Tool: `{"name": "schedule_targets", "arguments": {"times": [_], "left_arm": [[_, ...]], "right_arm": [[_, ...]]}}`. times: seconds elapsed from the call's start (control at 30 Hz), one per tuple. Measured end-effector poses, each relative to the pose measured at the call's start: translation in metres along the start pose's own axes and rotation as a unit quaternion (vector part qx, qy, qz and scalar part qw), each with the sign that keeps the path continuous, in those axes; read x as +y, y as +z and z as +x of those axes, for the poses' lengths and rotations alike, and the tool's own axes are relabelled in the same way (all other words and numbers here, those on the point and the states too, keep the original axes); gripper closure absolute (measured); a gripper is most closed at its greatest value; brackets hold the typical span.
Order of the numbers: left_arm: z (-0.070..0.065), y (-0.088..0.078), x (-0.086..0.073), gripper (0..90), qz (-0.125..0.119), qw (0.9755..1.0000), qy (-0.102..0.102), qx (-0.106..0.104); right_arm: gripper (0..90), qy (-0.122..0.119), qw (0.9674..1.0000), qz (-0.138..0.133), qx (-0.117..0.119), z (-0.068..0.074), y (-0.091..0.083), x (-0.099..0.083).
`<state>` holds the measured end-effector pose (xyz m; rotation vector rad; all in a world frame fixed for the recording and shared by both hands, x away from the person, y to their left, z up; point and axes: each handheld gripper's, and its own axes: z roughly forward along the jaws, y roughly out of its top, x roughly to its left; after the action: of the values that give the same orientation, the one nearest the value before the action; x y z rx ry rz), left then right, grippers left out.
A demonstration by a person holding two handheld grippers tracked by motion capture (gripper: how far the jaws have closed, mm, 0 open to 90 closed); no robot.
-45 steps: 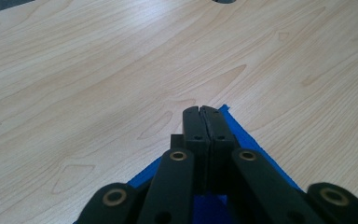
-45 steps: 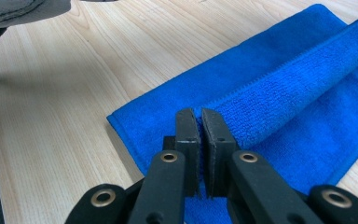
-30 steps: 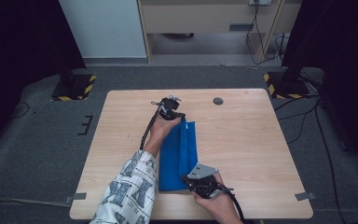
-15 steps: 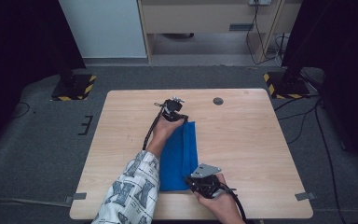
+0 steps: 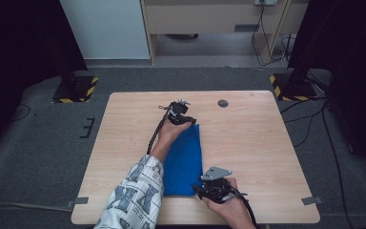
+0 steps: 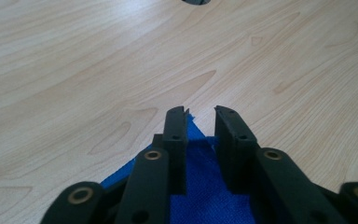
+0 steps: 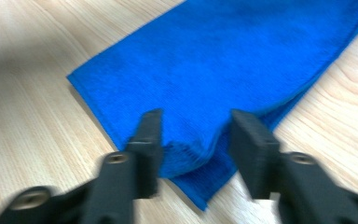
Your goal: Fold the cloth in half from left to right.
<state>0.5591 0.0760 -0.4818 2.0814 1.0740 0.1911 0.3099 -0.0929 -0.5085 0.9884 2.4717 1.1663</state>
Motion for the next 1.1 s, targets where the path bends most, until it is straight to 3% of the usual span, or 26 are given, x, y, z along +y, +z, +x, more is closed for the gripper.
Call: {"name": "schedule_targets", "arguments": {"times": [0.17,0.33,0.5,0.73,0.8,0.83,1.0,1.1], "left_arm": [[-0.005,-0.009,0.0,67.8,-0.025,0.9996,0.012,-0.007],[-0.007,-0.022,-0.001,58.7,-0.043,0.9986,0.031,0.003],[-0.006,-0.031,-0.002,41.7,-0.042,0.9978,0.047,0.016],[-0.006,-0.037,-0.003,29.2,-0.041,0.9979,0.05,0.003],[-0.008,-0.038,-0.003,27.0,-0.034,0.9978,0.056,0.01],[-0.009,-0.039,-0.004,20.4,-0.032,0.9979,0.054,0.019],[-0.011,-0.044,-0.007,15.7,-0.037,0.9978,0.051,0.019],[-0.009,-0.051,-0.012,12.4,-0.031,0.9977,0.056,0.023]], "right_arm": [[31.2,-0.004,0.9999,-0.002,-0.011,-0.003,-0.004,-0.001],[23.3,0.0,0.9995,-0.012,-0.029,-0.008,-0.006,0.002],[13.3,0.001,0.9989,-0.017,-0.043,-0.022,-0.005,0.01],[10.3,0.026,0.9986,-0.015,-0.043,-0.042,0.002,0.017],[11.5,0.019,0.9986,-0.015,-0.047,-0.044,0.003,0.018],[11.5,0.014,0.9987,-0.013,-0.047,-0.046,0.006,0.02],[10.1,0.017,0.9988,-0.01,-0.046,-0.049,0.01,0.023],[9.0,0.015,0.9988,-0.009,-0.047,-0.058,0.016,0.026]]}}
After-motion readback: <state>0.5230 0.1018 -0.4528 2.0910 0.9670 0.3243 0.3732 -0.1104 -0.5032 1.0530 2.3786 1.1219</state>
